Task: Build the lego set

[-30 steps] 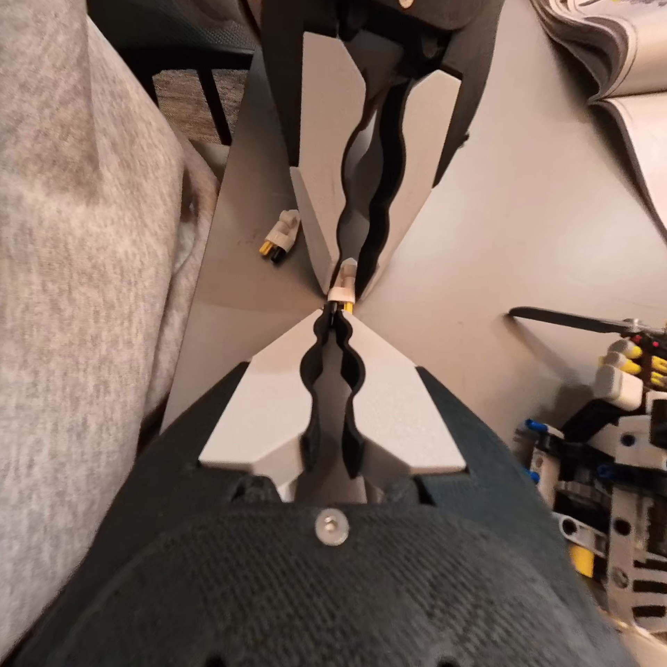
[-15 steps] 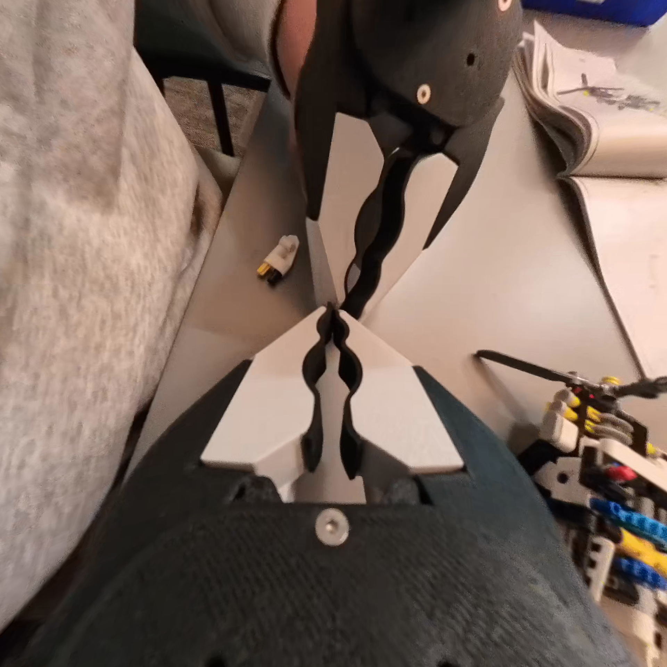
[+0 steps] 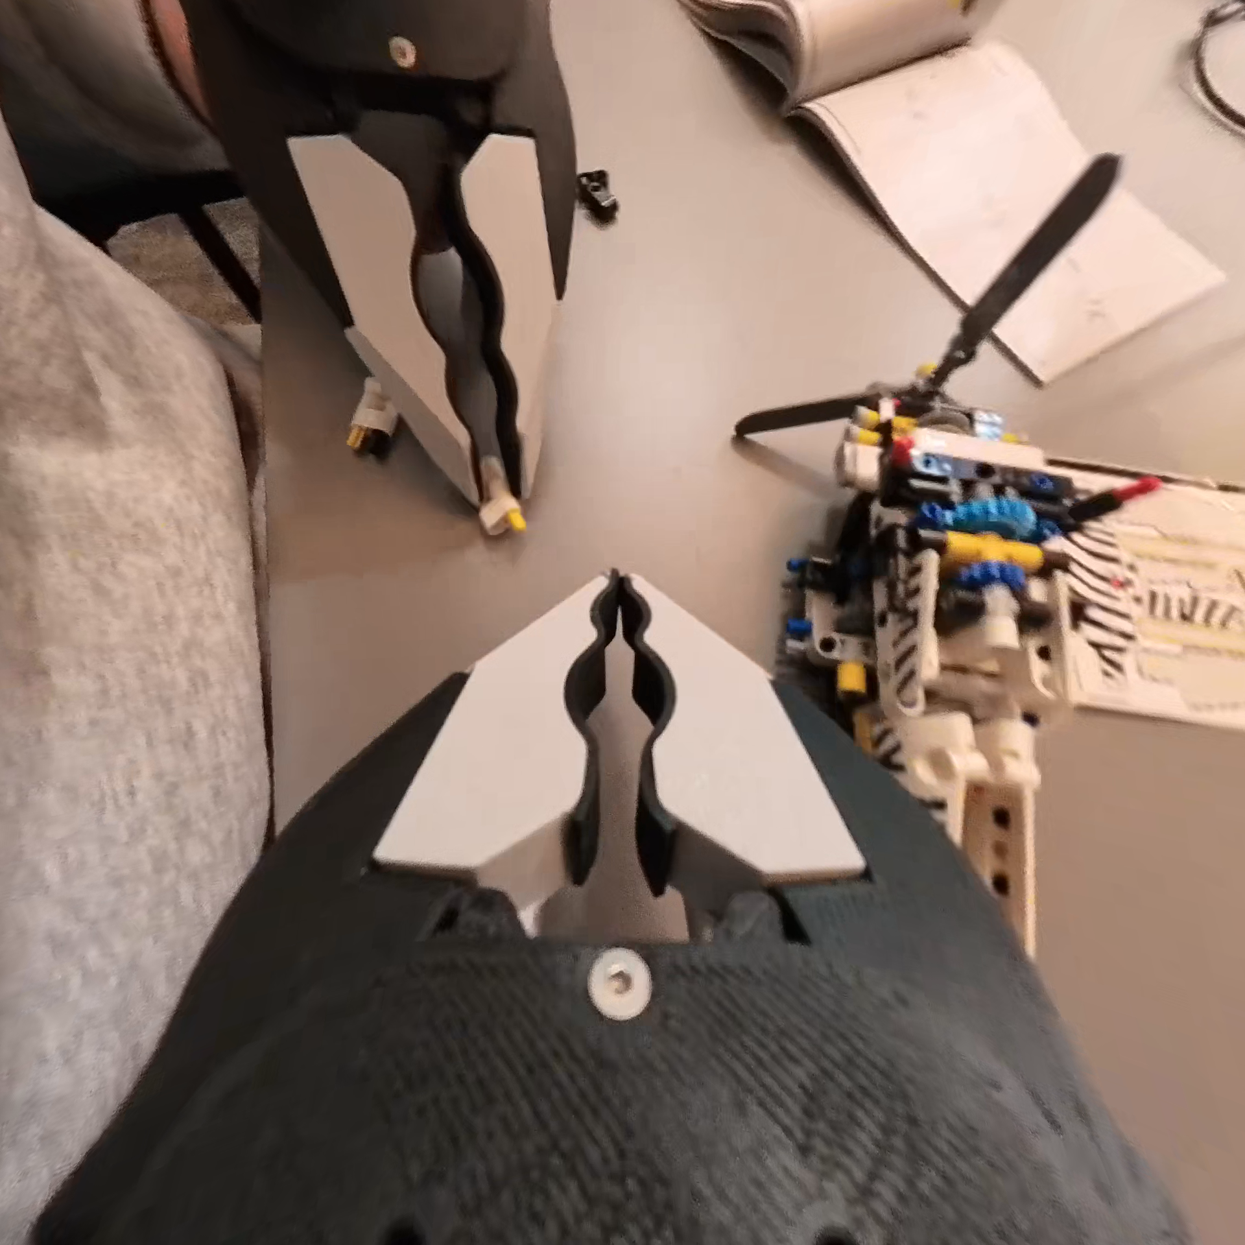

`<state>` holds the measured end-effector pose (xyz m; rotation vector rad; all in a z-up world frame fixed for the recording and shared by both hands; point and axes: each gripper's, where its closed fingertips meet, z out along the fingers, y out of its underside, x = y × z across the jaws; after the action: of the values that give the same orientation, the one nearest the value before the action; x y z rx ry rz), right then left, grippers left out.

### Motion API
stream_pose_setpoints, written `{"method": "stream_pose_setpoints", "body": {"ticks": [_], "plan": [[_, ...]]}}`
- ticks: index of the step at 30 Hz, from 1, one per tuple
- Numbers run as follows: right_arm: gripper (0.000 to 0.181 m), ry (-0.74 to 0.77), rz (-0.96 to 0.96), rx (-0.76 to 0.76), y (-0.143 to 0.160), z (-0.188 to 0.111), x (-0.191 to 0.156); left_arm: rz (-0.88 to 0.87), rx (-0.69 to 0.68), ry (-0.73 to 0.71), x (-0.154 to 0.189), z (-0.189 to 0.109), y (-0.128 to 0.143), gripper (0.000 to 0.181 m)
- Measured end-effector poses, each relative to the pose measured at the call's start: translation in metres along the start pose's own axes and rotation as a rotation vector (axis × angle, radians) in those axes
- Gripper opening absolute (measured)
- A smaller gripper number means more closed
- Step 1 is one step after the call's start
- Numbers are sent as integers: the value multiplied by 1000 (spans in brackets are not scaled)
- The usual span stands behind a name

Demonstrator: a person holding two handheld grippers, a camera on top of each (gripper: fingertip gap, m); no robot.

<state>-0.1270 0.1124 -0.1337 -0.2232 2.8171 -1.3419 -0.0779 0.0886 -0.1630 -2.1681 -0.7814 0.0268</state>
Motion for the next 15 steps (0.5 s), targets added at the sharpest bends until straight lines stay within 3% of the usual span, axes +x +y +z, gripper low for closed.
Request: {"method": "stream_pose_setpoints", "body": {"ticks": [4, 6, 10, 15], "plan": [[0, 122, 67, -5, 10, -31, 9, 0, 6, -15, 0, -3, -2, 9], [7, 91, 135, -5, 20, -40, 1, 6, 11, -15, 2, -5, -3, 14], [23, -47, 162, -47, 42, -31, -32, 21, 9, -11, 4, -4, -4, 21], [23, -102, 51, -149, 57, -21, -44, 66, -48, -57, 5, 5, 3, 24]]}}
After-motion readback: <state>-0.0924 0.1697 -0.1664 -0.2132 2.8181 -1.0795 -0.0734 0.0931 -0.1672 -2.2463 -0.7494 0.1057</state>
